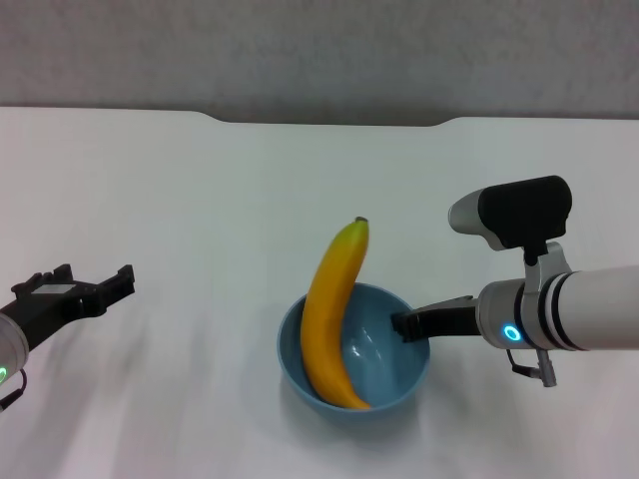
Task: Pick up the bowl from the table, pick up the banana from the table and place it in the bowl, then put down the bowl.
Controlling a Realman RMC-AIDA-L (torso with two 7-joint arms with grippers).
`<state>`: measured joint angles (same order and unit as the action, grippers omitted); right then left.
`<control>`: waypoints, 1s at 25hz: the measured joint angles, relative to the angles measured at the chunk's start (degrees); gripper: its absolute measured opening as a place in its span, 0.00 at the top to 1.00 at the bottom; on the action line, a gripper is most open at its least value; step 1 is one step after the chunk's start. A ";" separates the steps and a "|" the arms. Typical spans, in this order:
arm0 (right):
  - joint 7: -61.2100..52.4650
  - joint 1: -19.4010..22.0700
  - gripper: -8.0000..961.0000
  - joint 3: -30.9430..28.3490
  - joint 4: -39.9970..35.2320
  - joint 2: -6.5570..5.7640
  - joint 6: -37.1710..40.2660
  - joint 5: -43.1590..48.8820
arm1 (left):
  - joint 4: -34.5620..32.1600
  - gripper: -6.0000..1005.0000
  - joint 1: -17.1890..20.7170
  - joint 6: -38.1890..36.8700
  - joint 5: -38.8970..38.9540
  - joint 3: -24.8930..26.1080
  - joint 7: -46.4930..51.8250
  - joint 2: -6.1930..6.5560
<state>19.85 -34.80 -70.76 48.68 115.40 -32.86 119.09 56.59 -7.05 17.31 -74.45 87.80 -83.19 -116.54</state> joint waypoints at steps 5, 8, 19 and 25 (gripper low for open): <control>0.93 0.55 0.86 -0.19 0.41 -0.13 0.40 0.37 | 0.01 0.09 0.10 0.00 0.00 0.00 0.02 0.00; 2.01 1.84 0.76 -0.28 1.84 -0.21 0.68 0.44 | 0.02 0.09 0.32 0.01 0.05 0.00 0.03 0.00; 10.11 19.88 0.39 -8.71 23.73 -0.53 0.10 7.10 | 4.75 0.09 3.72 3.07 0.90 1.66 -0.16 -0.02; 21.66 28.12 0.15 -9.23 28.60 -0.38 9.25 4.40 | 5.71 0.09 5.29 9.69 7.69 5.36 -5.38 -0.15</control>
<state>41.51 -6.68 -79.99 77.28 115.02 -23.61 123.48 62.31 -1.76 27.00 -66.76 93.16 -88.57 -116.70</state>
